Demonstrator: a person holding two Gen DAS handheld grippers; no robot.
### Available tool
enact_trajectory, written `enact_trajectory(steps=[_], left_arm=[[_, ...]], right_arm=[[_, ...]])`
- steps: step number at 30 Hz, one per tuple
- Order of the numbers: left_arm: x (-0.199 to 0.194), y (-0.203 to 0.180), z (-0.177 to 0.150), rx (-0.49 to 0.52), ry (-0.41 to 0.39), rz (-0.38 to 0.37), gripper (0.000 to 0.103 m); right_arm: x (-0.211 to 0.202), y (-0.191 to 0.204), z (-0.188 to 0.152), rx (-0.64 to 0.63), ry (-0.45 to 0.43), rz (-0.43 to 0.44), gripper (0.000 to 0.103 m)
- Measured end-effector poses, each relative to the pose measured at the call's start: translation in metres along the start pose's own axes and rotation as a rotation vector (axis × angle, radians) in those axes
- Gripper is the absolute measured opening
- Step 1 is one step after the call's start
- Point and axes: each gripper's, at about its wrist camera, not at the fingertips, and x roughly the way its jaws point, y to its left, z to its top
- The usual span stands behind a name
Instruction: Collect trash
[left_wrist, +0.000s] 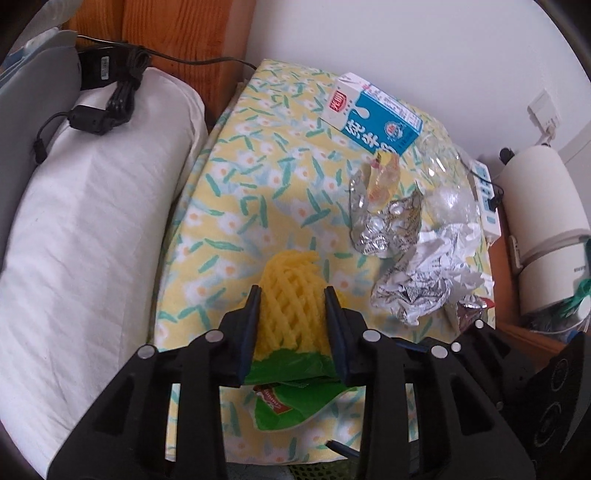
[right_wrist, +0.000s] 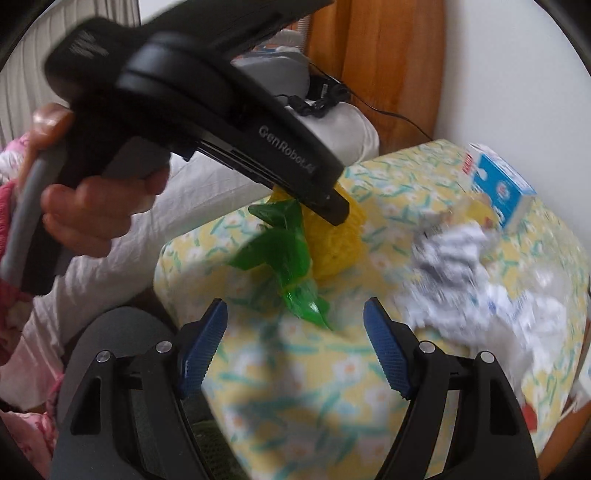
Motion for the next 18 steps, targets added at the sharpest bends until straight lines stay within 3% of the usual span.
enact_trajectory(steps=[3,10,13,14,18], left_arm=[[-0.002,0.005,0.001,-0.009,-0.027,0.004,0.033],[-0.003,0.017,0.007,-0.047,-0.048,-0.056,0.033],[0.0,0.019,0.008,-0.051,-0.041,-0.074,0.033],[0.002,0.019,0.009,-0.052,-0.037,-0.075,0.033],[0.005,0.019,0.01,-0.059,-0.042,-0.074,0.033]], right_arm=[[0.011,0.0,0.01,-0.003,0.011,-0.004,0.067],[0.013,-0.005,0.019,-0.027,-0.005,-0.006,0.064],[0.021,-0.009,0.023,-0.067,0.016,0.016,0.049],[0.027,-0.009,0.026,-0.083,0.033,0.016,0.04],[0.03,-0.005,0.028,-0.131,0.062,0.025,0.03]])
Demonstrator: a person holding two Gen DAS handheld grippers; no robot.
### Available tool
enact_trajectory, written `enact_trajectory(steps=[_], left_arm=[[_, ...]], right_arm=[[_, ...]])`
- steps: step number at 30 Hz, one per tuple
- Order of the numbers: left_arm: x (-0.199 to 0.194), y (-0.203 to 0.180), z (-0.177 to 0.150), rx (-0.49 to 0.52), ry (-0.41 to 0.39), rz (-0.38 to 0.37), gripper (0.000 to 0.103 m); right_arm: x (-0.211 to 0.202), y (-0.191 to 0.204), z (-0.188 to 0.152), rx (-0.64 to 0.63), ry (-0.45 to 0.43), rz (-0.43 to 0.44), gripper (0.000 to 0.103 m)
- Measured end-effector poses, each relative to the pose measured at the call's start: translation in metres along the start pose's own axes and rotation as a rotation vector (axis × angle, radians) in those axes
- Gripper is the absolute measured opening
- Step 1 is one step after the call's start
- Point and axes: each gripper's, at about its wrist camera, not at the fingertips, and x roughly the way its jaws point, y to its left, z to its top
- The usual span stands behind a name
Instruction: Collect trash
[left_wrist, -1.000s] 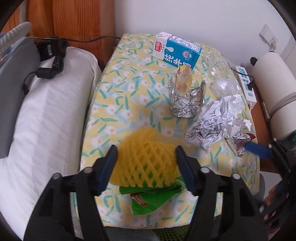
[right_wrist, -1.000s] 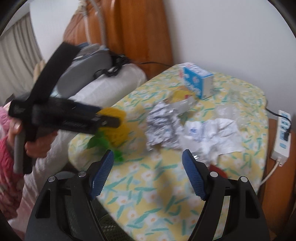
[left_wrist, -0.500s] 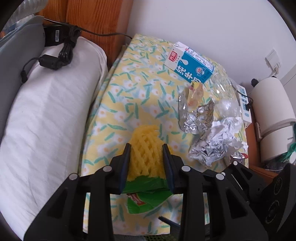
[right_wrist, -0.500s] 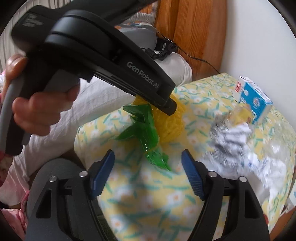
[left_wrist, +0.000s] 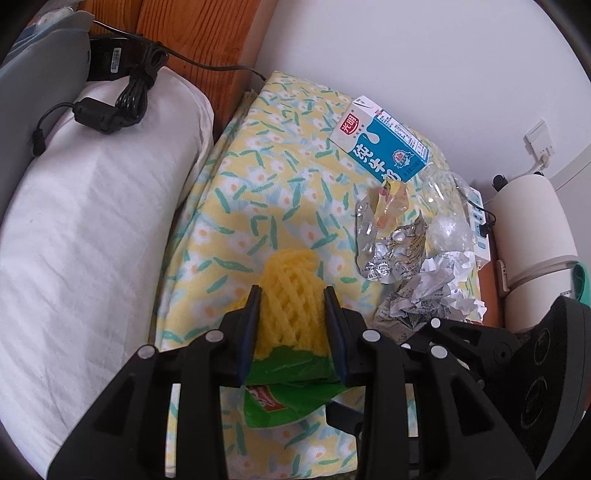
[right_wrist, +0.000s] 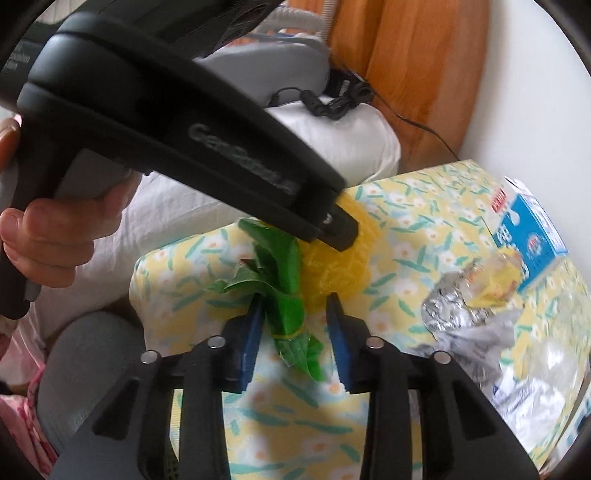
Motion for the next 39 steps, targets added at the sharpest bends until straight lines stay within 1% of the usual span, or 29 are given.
enact_trajectory(steps=[2,5,8,11,16,19,22,24,26,28,30,31,34,38,39], left_arm=[[0.0,0.001,0.0,-0.001,-0.005,0.003,0.033],[0.0,0.001,0.001,-0.004,-0.012,0.005,0.033],[-0.003,0.0,-0.001,0.002,-0.022,0.004,0.031],[-0.008,-0.003,-0.005,0.006,-0.033,0.0,0.031],[-0.023,-0.018,-0.018,0.029,-0.065,-0.034,0.031],[-0.029,-0.03,-0.026,0.034,-0.065,-0.061,0.03],[-0.036,-0.044,-0.036,0.043,-0.075,-0.079,0.03],[-0.042,-0.05,-0.042,0.046,-0.087,-0.085,0.03],[-0.048,-0.054,-0.046,0.043,-0.105,-0.073,0.029],[-0.052,-0.052,-0.048,0.022,-0.116,-0.064,0.026],[-0.054,-0.049,-0.048,-0.005,-0.117,-0.074,0.025],[-0.055,-0.048,-0.049,-0.011,-0.12,-0.078,0.023],[-0.056,-0.051,-0.053,-0.018,-0.132,-0.071,0.016],[-0.057,-0.057,-0.059,-0.004,-0.143,-0.065,0.014],[-0.057,-0.059,-0.06,0.0,-0.159,-0.037,0.012]], right_arm=[[0.001,0.001,0.001,-0.001,0.007,0.002,0.027],[-0.001,0.0,0.0,0.033,0.011,0.009,0.025],[-0.009,0.0,-0.003,0.06,0.004,0.014,0.024],[-0.031,0.004,-0.013,0.103,-0.022,0.0,0.024],[-0.062,0.011,-0.03,0.149,-0.072,-0.009,0.024],[-0.075,0.017,-0.038,0.13,-0.111,-0.028,0.024],[-0.087,0.02,-0.046,0.113,-0.172,-0.022,0.024],[-0.09,0.021,-0.05,0.116,-0.177,-0.032,0.024],[-0.095,0.023,-0.053,0.118,-0.18,-0.036,0.024],[-0.1,0.027,-0.057,0.116,-0.186,-0.037,0.024],[-0.109,0.032,-0.063,0.119,-0.192,-0.043,0.024],[-0.109,0.035,-0.058,0.12,-0.192,-0.044,0.024],[-0.114,0.037,-0.063,0.133,-0.193,-0.042,0.024],[-0.121,0.042,-0.072,0.148,-0.188,-0.05,0.024],[-0.123,0.044,-0.074,0.15,-0.186,-0.042,0.023]])
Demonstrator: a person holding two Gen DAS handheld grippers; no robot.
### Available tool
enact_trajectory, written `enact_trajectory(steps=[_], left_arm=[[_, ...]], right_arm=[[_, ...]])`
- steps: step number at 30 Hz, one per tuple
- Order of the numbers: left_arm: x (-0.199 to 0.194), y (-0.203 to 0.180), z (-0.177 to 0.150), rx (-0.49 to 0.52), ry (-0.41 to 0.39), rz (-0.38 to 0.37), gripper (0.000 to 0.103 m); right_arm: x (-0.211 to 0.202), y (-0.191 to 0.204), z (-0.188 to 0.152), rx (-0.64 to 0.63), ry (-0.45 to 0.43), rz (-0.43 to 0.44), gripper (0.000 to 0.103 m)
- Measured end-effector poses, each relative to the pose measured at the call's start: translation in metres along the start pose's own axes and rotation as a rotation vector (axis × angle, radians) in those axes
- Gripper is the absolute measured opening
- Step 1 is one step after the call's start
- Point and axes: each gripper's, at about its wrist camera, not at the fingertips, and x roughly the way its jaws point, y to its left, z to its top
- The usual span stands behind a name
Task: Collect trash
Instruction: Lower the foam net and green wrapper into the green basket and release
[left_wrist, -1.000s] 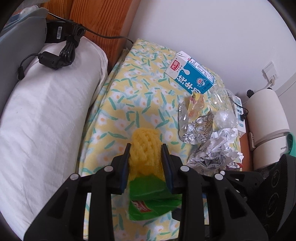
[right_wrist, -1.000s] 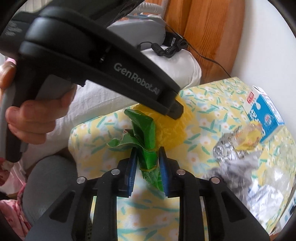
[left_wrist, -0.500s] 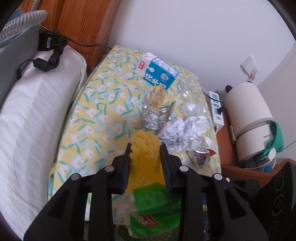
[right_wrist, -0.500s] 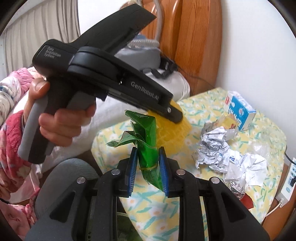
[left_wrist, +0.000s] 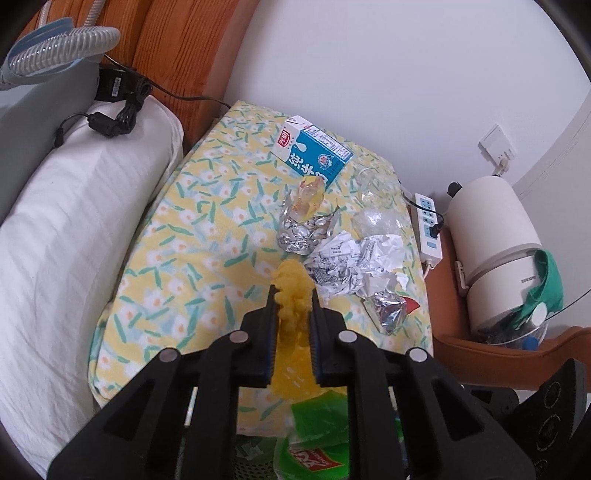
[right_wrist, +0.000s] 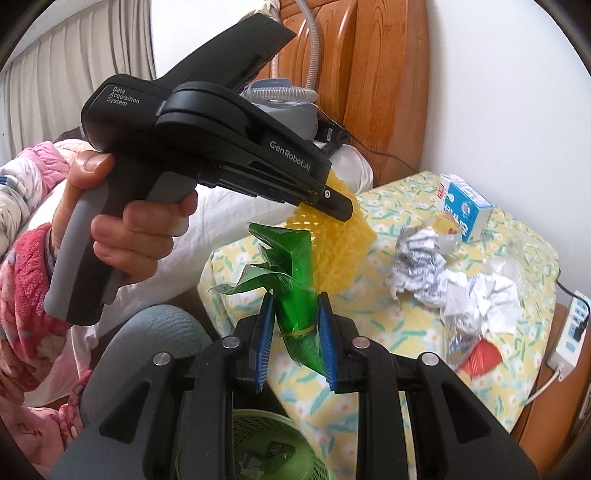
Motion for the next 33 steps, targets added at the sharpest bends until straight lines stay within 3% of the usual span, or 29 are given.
enact_trajectory(steps=[1,3,11,20,25,32,33], left_arm=[[-0.001,-0.002,-0.002,0.014,-0.019,0.038,0.012],[-0.001,0.001,-0.003,-0.004,-0.009,0.007,0.012],[-0.015,0.009,-0.019,-0.002,-0.027,0.062,0.012],[-0.06,0.003,-0.082,0.011,-0.057,0.103,0.012],[-0.069,-0.003,-0.127,0.028,-0.012,0.104,0.012],[-0.061,-0.015,-0.17,0.052,0.054,0.121,0.013],[-0.059,-0.018,-0.174,0.063,0.06,0.125,0.013]], right_arm=[[-0.002,0.001,-0.002,0.002,0.0,0.003,0.023],[-0.002,0.003,-0.005,-0.003,0.006,-0.022,0.023],[-0.016,-0.01,-0.026,0.067,0.036,-0.065,0.022],[-0.058,-0.007,-0.065,0.143,0.061,-0.094,0.022],[-0.058,0.011,-0.093,0.148,0.15,-0.061,0.022],[-0.027,0.034,-0.144,0.2,0.314,0.02,0.025],[-0.025,0.035,-0.148,0.211,0.325,0.023,0.037]])
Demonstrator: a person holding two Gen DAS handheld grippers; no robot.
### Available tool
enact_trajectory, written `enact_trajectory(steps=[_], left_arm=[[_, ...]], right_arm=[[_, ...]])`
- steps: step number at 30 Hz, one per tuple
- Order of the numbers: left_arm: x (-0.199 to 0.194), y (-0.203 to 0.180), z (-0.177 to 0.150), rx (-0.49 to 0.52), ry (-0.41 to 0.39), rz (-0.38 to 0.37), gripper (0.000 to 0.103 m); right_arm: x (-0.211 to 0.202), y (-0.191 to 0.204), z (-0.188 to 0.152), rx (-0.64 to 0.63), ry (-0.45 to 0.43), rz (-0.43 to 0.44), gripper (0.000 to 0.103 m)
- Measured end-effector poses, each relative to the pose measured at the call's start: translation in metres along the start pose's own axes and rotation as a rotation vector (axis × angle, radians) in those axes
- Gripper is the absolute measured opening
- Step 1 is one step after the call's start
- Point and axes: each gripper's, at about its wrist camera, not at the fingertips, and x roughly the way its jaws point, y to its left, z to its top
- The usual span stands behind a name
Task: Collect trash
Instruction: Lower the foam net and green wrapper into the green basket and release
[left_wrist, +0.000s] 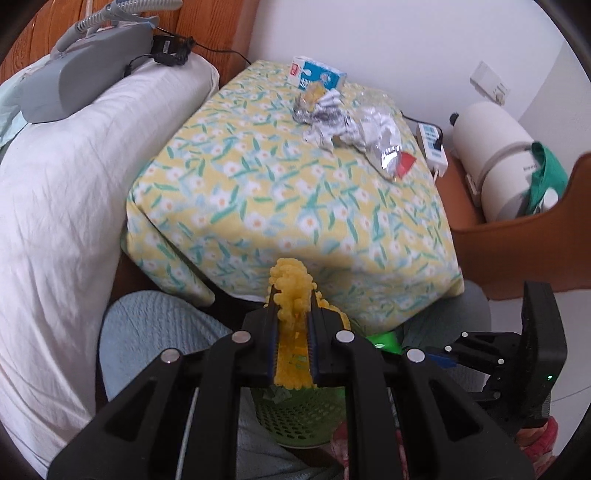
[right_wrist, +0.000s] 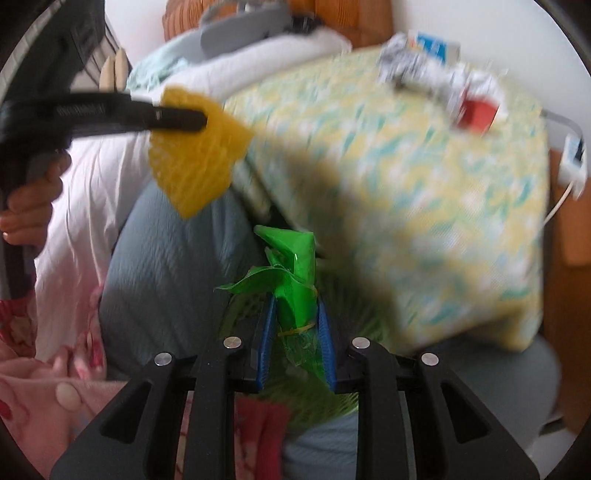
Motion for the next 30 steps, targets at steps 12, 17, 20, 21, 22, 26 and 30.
enact_trajectory(steps=[12,17,20,21,22,26,30], left_arm=[[0.007,-0.025,-0.023,0.068,0.044,-0.016,0.013],[0.015,-0.04,-0.034,0.121,0.072,-0.014,0.013],[0.023,-0.047,-0.041,0.14,0.097,-0.003,0.034],[0.023,-0.048,-0.043,0.143,0.096,0.005,0.053],[0.024,-0.05,-0.045,0.153,0.089,0.024,0.071],[0.02,-0.058,-0.047,0.194,0.062,0.049,0.092],[0.018,-0.061,-0.042,0.208,0.046,0.076,0.095]], right_arm=[[-0.063,-0.023,0.017,0.094,-0.219,-0.152,0.093],[-0.078,-0.034,0.026,0.117,-0.271,-0.203,0.1],[-0.083,-0.041,0.027,0.137,-0.282,-0.212,0.1],[-0.084,-0.044,0.027,0.147,-0.282,-0.218,0.1],[-0.085,-0.045,0.026,0.153,-0.282,-0.221,0.1],[-0.084,-0.055,0.025,0.195,-0.273,-0.217,0.1],[-0.082,-0.062,0.025,0.228,-0.262,-0.221,0.1]])
